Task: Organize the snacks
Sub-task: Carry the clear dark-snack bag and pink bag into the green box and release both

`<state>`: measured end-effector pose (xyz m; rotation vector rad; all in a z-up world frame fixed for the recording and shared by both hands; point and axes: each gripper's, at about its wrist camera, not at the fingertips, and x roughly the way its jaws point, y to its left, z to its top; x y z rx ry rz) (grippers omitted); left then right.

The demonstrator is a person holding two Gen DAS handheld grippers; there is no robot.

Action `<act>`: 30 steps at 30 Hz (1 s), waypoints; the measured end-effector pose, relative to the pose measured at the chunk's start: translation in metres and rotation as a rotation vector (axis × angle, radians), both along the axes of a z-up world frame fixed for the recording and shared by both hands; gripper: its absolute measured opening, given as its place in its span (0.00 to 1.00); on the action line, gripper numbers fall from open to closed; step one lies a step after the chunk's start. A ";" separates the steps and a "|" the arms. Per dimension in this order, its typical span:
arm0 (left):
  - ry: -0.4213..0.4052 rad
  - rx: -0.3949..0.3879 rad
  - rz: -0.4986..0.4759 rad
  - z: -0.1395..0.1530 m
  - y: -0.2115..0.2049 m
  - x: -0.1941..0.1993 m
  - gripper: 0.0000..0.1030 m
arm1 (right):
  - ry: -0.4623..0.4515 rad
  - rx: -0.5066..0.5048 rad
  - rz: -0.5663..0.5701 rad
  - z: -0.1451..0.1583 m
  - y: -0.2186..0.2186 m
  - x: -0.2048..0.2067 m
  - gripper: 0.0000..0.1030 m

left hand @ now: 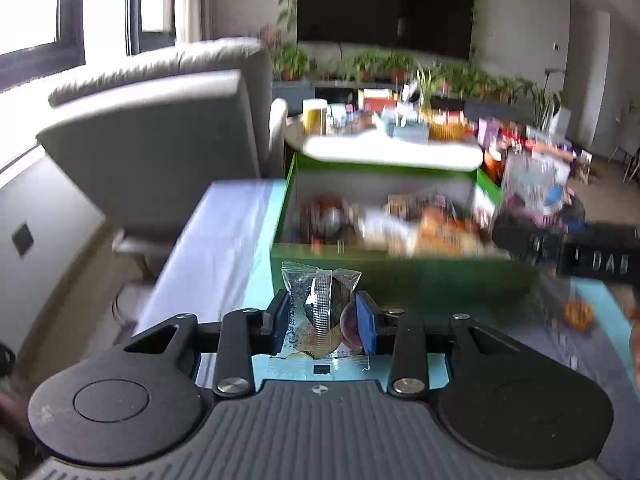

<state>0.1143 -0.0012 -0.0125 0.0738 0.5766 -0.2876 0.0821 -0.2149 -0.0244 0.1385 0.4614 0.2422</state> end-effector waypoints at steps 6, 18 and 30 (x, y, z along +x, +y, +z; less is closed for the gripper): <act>-0.083 -0.013 -0.022 0.025 -0.022 0.040 0.32 | -0.031 0.013 -0.033 0.011 0.001 0.021 0.61; -0.036 -0.002 -0.027 0.009 -0.034 0.085 0.33 | 0.023 0.011 -0.106 -0.005 -0.006 0.064 0.61; 0.020 0.003 -0.016 -0.006 -0.035 0.103 0.47 | 0.060 -0.018 -0.117 -0.013 0.003 0.082 0.61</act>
